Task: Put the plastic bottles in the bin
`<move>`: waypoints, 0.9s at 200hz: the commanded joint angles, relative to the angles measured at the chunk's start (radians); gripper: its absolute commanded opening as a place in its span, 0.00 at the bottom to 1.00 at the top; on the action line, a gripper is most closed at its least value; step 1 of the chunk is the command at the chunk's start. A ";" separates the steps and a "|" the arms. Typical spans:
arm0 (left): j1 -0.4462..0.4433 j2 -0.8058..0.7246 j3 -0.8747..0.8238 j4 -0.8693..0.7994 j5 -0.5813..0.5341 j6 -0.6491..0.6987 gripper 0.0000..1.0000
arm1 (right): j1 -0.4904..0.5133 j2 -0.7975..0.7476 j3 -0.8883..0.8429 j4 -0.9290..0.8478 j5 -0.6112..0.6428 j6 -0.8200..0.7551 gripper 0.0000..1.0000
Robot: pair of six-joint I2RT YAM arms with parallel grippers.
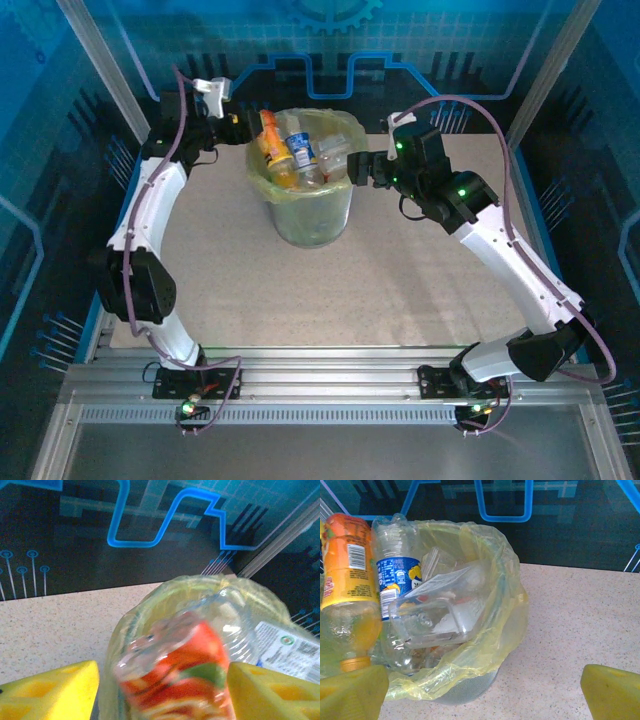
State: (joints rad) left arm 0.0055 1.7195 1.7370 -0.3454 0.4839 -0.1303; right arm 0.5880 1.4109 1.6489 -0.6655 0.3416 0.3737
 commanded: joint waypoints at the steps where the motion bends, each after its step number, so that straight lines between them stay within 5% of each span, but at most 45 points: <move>1: 0.010 -0.088 -0.003 0.012 -0.027 -0.017 0.79 | -0.010 -0.034 -0.003 -0.017 0.031 -0.010 1.00; 85: 0.040 -0.302 -0.181 0.043 -0.194 -0.076 0.98 | -0.013 -0.160 -0.142 -0.008 0.166 -0.031 1.00; 125: 0.048 -0.558 -0.485 0.145 -0.426 -0.113 0.99 | -0.026 -0.277 -0.328 0.022 0.296 -0.044 1.00; 180: 0.050 -0.874 -0.962 0.382 -0.654 -0.124 0.99 | -0.071 -0.481 -0.716 0.287 0.350 -0.196 1.00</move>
State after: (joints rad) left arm 0.0483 0.9386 0.9329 -0.1116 -0.0261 -0.2382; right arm 0.5606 0.9932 1.0321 -0.5262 0.6346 0.2428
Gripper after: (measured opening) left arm 0.989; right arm 0.997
